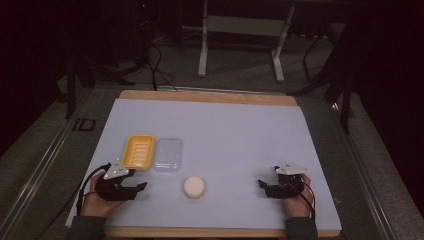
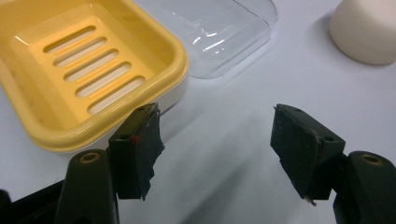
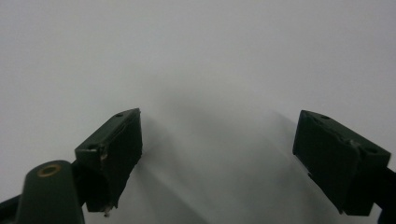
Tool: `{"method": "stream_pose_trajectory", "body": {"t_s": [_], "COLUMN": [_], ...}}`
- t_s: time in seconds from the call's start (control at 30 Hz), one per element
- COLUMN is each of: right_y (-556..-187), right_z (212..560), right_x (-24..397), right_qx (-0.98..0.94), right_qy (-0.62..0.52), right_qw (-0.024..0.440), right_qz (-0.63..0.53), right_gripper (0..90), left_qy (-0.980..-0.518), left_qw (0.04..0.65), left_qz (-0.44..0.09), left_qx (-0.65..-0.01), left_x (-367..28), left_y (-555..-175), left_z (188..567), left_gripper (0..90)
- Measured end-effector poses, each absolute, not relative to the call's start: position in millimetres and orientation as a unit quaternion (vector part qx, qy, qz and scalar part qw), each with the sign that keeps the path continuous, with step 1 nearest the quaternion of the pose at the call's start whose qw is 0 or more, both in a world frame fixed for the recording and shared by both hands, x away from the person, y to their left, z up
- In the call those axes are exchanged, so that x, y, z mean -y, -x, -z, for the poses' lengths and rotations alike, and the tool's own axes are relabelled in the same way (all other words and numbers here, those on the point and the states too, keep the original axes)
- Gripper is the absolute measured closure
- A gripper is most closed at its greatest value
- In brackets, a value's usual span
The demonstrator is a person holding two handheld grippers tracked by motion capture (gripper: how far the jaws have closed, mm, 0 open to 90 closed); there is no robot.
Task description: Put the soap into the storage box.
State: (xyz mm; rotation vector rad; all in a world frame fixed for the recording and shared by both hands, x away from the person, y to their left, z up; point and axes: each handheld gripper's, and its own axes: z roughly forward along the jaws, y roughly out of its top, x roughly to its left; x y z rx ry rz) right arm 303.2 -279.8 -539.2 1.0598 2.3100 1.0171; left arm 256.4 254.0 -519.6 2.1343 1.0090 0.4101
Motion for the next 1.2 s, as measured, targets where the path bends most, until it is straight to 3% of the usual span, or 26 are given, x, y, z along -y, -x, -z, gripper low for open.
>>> {"method": "stream_pose_trajectory", "body": {"t_s": [0.5, 1.2], "right_y": [-304, -300], "right_z": [540, 538], "right_x": [279, 286], "right_qx": [-0.834, -0.824], "right_qy": [-0.37, -0.355], "right_qw": [0.188, 0.182], "right_qz": [-0.363, -0.403], "right_gripper": [14.2, 14.2], "left_qy": [-0.838, -0.88], "left_qw": [0.37, 0.314], "left_qz": [-0.129, -0.135], "left_qx": [-0.38, -0.331], "left_x": [-246, -230], "left_y": [-261, -271], "left_z": [521, 509], "left_gripper": [33.3, 32.7]}}
